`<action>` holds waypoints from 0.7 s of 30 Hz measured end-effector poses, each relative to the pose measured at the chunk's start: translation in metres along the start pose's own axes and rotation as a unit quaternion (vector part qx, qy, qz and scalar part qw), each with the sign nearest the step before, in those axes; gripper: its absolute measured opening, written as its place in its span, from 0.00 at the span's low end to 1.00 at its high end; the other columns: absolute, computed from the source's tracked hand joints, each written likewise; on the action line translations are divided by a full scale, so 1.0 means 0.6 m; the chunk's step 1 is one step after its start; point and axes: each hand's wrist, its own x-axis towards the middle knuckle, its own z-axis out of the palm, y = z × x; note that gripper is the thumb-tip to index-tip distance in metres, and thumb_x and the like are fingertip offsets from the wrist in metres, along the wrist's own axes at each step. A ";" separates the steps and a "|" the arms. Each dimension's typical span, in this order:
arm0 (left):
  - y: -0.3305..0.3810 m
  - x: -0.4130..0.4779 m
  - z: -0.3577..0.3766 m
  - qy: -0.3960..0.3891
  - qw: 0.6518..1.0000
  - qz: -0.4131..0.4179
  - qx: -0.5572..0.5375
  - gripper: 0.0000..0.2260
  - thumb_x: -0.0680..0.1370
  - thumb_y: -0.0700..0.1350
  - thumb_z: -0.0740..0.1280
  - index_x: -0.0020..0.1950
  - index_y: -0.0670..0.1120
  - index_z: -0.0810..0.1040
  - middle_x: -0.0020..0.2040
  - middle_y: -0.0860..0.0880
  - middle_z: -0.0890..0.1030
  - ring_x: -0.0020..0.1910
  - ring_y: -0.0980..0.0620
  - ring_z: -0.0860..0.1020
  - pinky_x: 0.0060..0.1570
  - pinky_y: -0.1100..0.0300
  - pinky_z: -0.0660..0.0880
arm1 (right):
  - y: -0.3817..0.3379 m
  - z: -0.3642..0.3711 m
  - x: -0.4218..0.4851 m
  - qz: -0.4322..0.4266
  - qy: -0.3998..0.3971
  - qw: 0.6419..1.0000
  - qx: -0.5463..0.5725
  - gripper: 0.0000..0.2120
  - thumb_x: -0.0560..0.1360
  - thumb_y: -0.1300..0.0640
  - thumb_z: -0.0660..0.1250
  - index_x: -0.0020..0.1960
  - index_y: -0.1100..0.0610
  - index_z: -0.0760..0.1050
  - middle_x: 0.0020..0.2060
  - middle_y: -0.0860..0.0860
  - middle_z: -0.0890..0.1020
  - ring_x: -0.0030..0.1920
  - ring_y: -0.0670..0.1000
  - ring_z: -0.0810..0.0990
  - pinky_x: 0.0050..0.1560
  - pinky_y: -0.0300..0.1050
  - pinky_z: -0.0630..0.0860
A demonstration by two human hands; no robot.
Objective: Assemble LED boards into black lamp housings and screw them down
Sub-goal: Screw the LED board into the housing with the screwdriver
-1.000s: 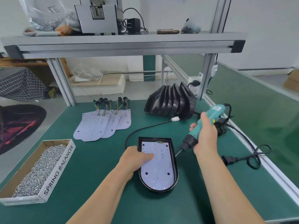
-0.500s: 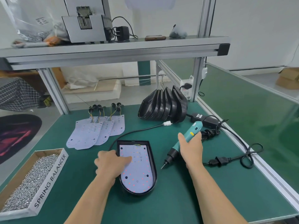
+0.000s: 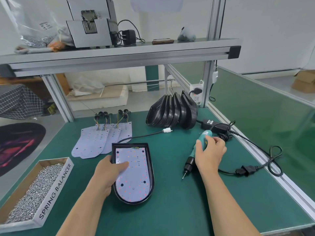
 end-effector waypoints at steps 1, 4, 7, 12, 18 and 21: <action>0.006 -0.008 -0.001 -0.008 1.000 0.024 0.004 0.08 0.75 0.33 0.72 0.51 0.42 0.80 0.46 0.44 0.86 0.39 0.46 0.85 0.39 0.55 0.79 | -0.003 -0.002 -0.001 -0.006 0.009 1.000 0.015 0.17 0.80 0.55 0.66 0.66 0.60 0.75 0.65 0.55 0.69 0.65 0.57 0.63 0.59 0.49 0.67; 0.027 -0.033 -0.004 -0.045 0.992 0.111 0.043 0.09 0.74 0.34 0.73 0.50 0.47 0.80 0.42 0.50 0.87 0.38 0.51 0.85 0.35 0.60 0.79 | -0.021 -0.006 -0.013 -0.079 0.012 0.997 0.021 0.19 0.79 0.63 0.65 0.70 0.59 0.73 0.68 0.55 0.70 0.68 0.57 0.63 0.70 0.53 0.67; 0.055 -0.062 -0.010 -0.114 0.954 0.234 0.151 0.08 0.74 0.42 0.74 0.45 0.52 0.77 0.37 0.53 0.82 0.33 0.54 0.78 0.36 0.57 0.75 | -0.059 -0.005 -0.037 -0.219 -0.068 0.973 0.009 0.35 0.73 0.74 0.61 0.77 0.54 0.65 0.75 0.53 0.64 0.74 0.53 0.59 0.75 0.36 0.51; 0.096 -0.094 -0.009 -0.185 0.898 0.350 0.193 0.14 0.69 0.54 0.72 0.50 0.48 0.76 0.42 0.45 0.79 0.45 0.43 0.76 0.53 0.43 0.74 | -0.089 0.008 -0.040 -0.293 -0.187 0.936 -0.063 0.38 0.71 0.68 0.68 0.79 0.54 0.62 0.77 0.49 0.65 0.80 0.53 0.54 0.78 0.52 0.54; 0.104 -0.083 -0.011 -0.266 0.905 0.331 0.028 0.13 0.73 0.42 0.74 0.56 0.51 0.81 0.52 0.40 0.82 0.51 0.52 0.80 0.53 0.61 0.76 | -0.088 -0.009 -0.043 -0.245 0.021 0.951 0.190 0.17 0.71 0.69 0.71 0.58 0.65 0.71 0.62 0.54 0.70 0.66 0.58 0.69 0.68 0.52 0.68; 0.103 -0.078 -0.012 -0.279 0.898 0.338 0.034 0.13 0.73 0.42 0.75 0.56 0.50 0.81 0.52 0.43 0.83 0.52 0.53 0.81 0.53 0.63 0.77 | -0.103 -0.028 -0.013 -0.252 0.009 0.956 0.153 0.35 0.70 0.68 0.74 0.74 0.61 0.65 0.70 0.53 0.66 0.72 0.57 0.65 0.72 0.60 0.66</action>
